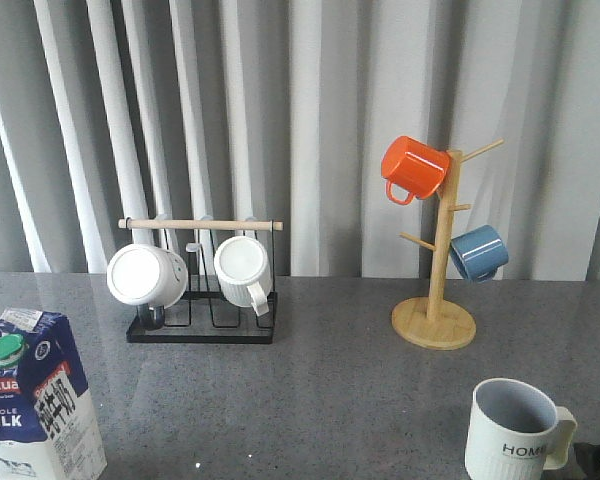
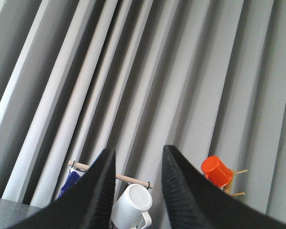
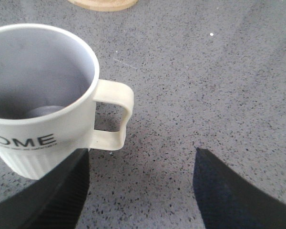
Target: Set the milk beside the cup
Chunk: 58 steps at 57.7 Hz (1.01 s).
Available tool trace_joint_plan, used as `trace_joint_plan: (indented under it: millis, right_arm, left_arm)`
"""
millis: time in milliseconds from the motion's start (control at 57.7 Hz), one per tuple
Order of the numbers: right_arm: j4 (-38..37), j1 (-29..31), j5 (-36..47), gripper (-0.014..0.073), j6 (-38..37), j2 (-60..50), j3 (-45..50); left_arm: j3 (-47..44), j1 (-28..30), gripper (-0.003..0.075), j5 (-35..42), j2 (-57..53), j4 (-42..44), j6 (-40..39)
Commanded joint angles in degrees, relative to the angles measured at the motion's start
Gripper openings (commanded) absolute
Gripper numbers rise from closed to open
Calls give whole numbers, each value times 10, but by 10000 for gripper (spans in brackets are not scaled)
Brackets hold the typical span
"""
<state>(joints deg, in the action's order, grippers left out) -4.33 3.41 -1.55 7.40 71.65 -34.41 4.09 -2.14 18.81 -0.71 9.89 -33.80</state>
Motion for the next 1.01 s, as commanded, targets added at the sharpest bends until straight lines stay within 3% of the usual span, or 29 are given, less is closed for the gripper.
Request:
trace_joint_plan:
  millis: [0, 416, 555, 641, 866, 988]
  right_arm:
    - [-6, 3, 69, 451, 6, 11, -15]
    - [-5, 3, 188, 451, 49, 112, -15]
    - [-3, 3, 245, 413, 70, 150, -17]
    - [-3, 3, 270, 328, 86, 166, -17]
    - [-4, 3, 277, -4, 87, 178, -17]
    - [-4, 2, 276, -11, 83, 175, -17]
  left_arm:
    - [21, -2, 247, 33, -5, -6, -5]
    - [21, -2, 247, 33, -5, -6, -5]
    - [21, -2, 247, 33, -5, -6, -5]
    - [21, -2, 247, 33, -5, -6, -5]
    - [21, -2, 247, 33, -5, -6, -5]
    - [21, -2, 247, 33, -5, -6, -5]
